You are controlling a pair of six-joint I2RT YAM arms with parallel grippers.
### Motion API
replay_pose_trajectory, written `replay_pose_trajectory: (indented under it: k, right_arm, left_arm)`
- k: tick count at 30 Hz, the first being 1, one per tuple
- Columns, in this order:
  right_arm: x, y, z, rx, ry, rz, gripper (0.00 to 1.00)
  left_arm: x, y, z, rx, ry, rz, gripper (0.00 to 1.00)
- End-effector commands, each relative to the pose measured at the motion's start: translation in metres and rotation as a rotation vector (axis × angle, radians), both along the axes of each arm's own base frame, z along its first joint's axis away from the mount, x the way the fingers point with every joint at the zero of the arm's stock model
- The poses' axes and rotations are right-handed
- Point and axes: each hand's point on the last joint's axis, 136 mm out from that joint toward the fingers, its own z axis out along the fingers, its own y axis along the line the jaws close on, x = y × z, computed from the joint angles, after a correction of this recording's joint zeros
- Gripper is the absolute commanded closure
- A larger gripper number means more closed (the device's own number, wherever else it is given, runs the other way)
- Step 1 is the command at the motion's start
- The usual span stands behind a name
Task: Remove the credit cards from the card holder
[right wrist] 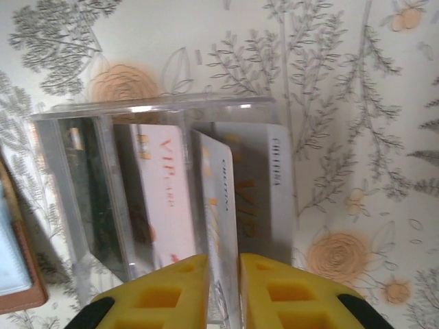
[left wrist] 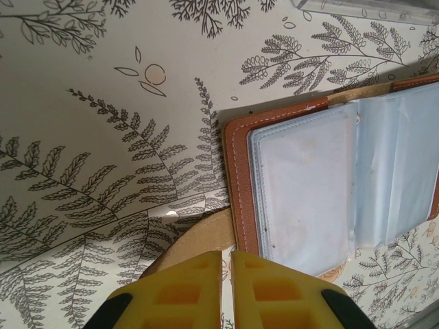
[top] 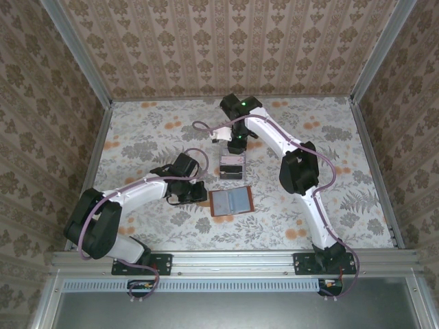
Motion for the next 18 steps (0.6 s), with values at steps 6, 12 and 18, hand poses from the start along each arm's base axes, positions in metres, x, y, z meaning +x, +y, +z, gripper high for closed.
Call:
replay_pose_trajectory:
  k: [6,12,18]
  right_arm:
    - [0.014,-0.009,0.051,0.059,-0.181,-0.095,0.78]
    - [0.001,-0.006,0.065,0.124,-0.209,-0.160,0.78]
    - [-0.015,0.000,0.083,0.222,-0.253,-0.357,0.79]
  left_arm:
    - [-0.004,0.007,0.001,0.014,0.010,0.001,0.87]
    - [-0.009,0.008,-0.004,0.015,0.030,-0.016,0.88]
    - [-0.012,0.006,-0.015,0.015,0.057,-0.033,0.89]
